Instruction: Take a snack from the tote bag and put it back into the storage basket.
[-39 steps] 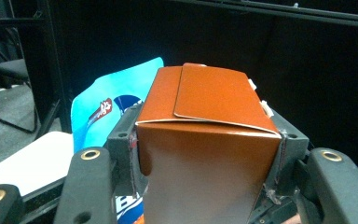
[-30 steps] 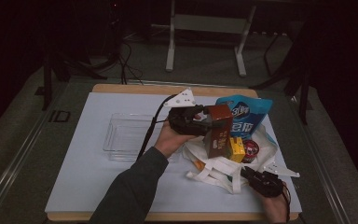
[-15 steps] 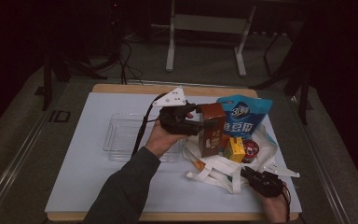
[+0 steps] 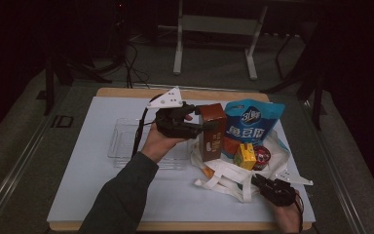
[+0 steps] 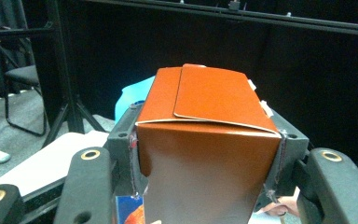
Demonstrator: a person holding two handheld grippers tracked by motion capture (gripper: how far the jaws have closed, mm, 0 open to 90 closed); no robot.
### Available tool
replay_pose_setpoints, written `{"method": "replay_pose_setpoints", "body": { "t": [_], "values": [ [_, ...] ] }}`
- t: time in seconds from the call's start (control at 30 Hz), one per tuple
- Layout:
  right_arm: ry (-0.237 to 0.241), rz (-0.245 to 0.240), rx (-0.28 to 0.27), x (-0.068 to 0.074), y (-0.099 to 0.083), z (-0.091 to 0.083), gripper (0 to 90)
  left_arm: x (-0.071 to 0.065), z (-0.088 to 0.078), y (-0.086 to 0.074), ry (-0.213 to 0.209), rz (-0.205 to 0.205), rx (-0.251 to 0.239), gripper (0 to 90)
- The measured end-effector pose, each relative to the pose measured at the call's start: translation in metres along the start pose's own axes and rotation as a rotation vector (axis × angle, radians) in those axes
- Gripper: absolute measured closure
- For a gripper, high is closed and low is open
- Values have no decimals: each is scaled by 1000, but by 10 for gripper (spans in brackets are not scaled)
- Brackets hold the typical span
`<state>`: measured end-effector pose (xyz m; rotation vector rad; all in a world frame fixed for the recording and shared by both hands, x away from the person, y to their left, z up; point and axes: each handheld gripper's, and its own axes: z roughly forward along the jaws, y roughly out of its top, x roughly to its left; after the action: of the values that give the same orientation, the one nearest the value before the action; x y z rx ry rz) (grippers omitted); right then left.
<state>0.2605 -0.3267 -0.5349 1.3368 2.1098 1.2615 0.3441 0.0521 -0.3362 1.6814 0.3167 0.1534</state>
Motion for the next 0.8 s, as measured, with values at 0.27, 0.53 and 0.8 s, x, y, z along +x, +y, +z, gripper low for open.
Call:
{"method": "replay_pose_setpoints", "body": {
  "t": [0.27,0.53,0.8],
  "values": [
    [0,0,0,0,0,0,747,2,-9,1,4,5,-3,429],
    [-1,-1,0,0,0,0,747,6,-19,2,24,7,11,429],
    [-1,-1,0,0,0,0,747,9,-32,5,25,1,-6,429]
  ]
}}
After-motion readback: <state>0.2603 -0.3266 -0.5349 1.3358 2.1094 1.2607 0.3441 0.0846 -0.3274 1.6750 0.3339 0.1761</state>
